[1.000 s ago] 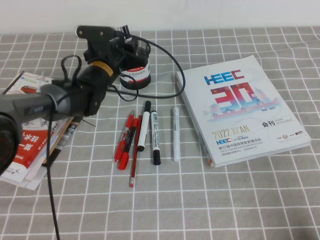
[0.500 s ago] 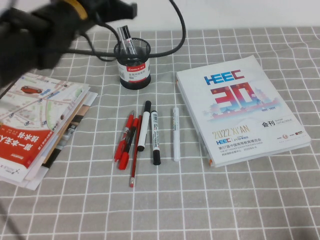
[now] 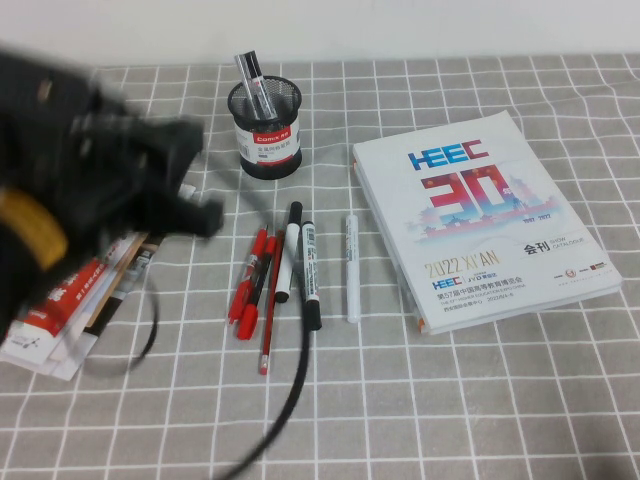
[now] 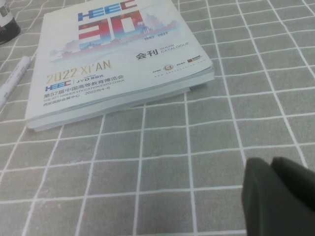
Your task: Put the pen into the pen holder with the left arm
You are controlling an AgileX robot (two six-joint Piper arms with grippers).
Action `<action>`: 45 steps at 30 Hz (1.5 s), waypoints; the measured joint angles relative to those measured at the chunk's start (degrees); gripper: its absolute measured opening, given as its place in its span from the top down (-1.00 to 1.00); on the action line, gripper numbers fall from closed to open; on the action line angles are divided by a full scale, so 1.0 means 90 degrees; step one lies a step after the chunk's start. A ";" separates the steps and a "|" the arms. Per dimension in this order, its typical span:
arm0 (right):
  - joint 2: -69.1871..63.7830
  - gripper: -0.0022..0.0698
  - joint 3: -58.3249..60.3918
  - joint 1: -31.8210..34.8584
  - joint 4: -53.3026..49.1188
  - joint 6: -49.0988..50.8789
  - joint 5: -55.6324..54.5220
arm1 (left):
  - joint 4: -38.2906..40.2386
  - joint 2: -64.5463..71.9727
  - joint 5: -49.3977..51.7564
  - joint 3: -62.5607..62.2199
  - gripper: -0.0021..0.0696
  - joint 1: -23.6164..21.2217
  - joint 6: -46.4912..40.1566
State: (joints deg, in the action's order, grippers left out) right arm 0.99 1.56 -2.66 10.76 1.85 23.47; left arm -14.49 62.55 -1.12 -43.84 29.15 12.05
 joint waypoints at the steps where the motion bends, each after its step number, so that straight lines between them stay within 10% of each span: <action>1: 0.0000 0.98 0.0000 0.0000 0.0000 0.0000 0.0000 | 0.0000 -0.0126 0.0000 0.0171 0.95 0.0000 0.0004; 26: 0.0000 0.98 0.0000 0.0000 0.0015 0.0000 0.0000 | 0.0108 -0.1169 -0.0100 0.1184 0.95 -0.0021 -0.0177; 45: 0.0000 0.98 0.0000 0.0000 0.0026 0.0000 0.0000 | 0.1836 -0.6476 -0.0706 0.4819 0.95 -0.2399 -0.1339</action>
State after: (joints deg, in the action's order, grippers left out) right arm 0.99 1.56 -2.66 11.00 1.85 23.47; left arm 2.03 4.26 -7.47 -0.47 7.56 0.00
